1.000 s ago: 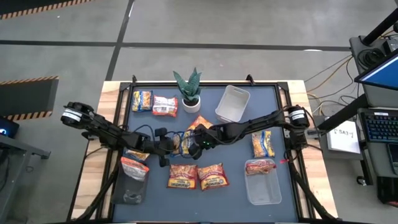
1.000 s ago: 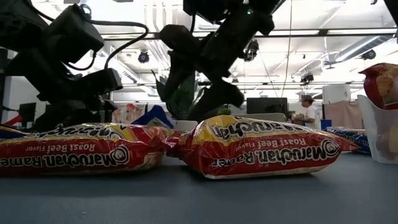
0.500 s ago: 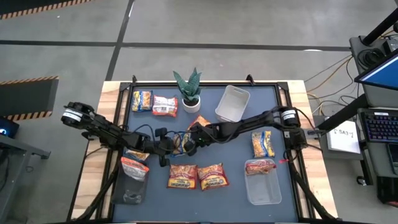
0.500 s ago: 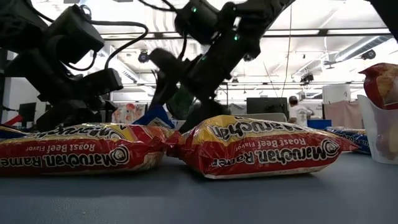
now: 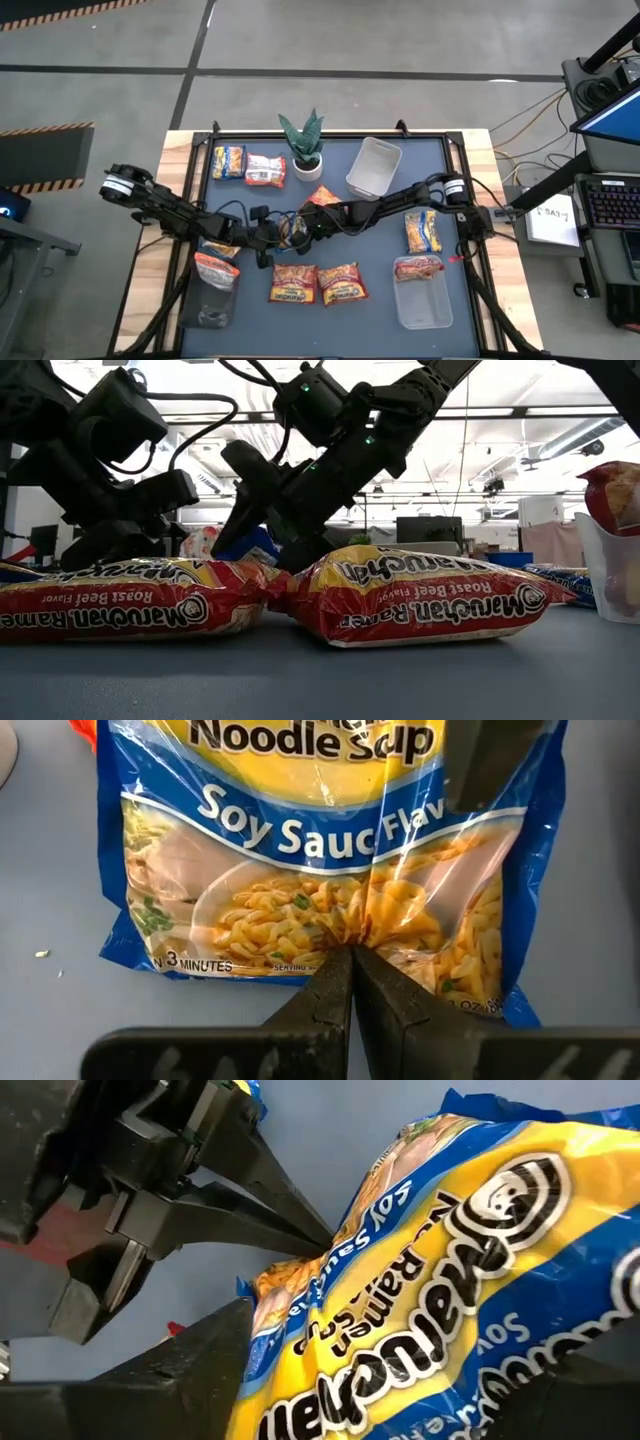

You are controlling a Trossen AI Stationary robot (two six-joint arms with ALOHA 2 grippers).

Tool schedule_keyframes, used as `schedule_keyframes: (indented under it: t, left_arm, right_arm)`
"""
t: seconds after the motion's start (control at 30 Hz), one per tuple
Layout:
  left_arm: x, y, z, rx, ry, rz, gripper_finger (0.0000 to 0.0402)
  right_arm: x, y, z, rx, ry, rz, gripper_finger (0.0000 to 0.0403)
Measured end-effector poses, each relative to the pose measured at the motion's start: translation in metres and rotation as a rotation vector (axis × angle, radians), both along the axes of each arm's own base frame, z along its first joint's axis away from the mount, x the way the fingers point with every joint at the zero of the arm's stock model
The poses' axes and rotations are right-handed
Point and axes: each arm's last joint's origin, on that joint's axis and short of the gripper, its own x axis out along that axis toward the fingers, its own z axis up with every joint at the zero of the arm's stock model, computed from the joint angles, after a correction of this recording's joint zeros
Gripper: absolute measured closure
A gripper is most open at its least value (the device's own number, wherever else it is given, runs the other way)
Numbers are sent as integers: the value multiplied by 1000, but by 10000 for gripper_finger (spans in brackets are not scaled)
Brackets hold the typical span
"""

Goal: Sort Maruchan noodles
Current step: Put the middle left blue instant noodle pack into the gray bin

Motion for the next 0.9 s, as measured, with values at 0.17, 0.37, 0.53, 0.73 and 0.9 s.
schedule_keyframes:
  t: [0.17, 0.37, 0.53, 0.73, 0.9]
  left_arm:
    - [0, 0, 1, -9, -8, 7, 401]
    - [0, 0, 6, -33, -30, 0, 378]
    - [-4, 0, 20, -44, -75, -2, 327]
    - [-13, 3, 41, -20, -116, -30, 277]
    - [-21, 5, 63, 25, -203, -84, 259]
  right_arm:
    - [-1, 0, -1, -31, 8, 23, 178]
    - [-1, 0, 0, -79, 8, 61, 241]
    - [-2, 0, 6, -125, -7, 102, 273]
    - [-5, 0, 26, -164, -50, 153, 294]
    - [-15, 0, 51, -220, -55, 196, 303]
